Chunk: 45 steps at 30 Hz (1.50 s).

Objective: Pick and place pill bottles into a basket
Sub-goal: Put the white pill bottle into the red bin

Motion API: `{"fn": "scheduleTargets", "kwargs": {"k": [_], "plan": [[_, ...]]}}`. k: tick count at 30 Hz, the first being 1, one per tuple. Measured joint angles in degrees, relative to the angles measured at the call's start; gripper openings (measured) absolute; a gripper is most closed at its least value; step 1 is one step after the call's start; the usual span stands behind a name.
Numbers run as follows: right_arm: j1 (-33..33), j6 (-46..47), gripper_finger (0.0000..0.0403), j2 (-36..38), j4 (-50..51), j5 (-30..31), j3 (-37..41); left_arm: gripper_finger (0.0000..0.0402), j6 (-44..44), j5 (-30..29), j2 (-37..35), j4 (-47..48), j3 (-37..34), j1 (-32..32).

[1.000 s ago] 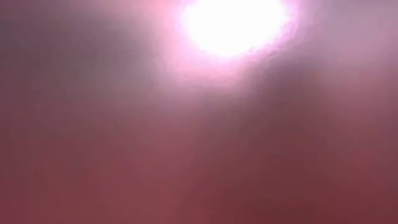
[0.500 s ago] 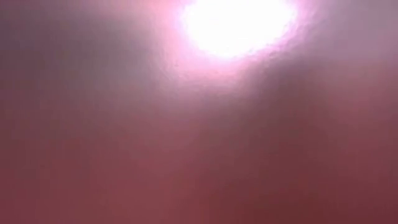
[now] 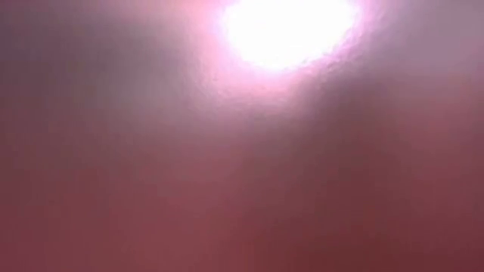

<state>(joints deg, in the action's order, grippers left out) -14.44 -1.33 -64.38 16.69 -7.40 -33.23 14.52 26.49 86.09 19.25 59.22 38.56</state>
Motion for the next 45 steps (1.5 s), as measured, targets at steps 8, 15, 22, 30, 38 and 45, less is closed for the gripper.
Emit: {"fn": "scheduleTargets", "kwargs": {"k": [8,15,22,30,38,45], "plan": [[-0.1,-0.4,0.0291,1.9,5.3,-0.3,0.0,0.0298,0.3,-0.8,2.3,-2.7,-0.1,-3.5],[-0.1,-1.5,0.0291,14.4,4.1,-0.4,3.7,0.0298,-1.1,-1.3,2.4,-2.5,-0.1,-3.3],[-0.2,3.7,0.0291,26.9,1.5,3.3,9.4,0.0298,-1.2,-2.6,3.9,-2.6,0.0,-3.3],[-0.1,5.9,0.0291,28.6,2.3,2.6,9.8,0.0298,-1.3,-2.8,7.8,-2.8,0.0,-4.1],[-0.1,6.3,0.0291,28.3,2.6,2.6,9.8,0.0298,-1.3,-2.9,10.3,-3.3,0.0,-4.1],[-0.1,6.3,0.0291,28.3,2.8,2.6,9.8,0.0298,-1.3,-1.7,12.6,-5.9,0.0,-4.2]]}}
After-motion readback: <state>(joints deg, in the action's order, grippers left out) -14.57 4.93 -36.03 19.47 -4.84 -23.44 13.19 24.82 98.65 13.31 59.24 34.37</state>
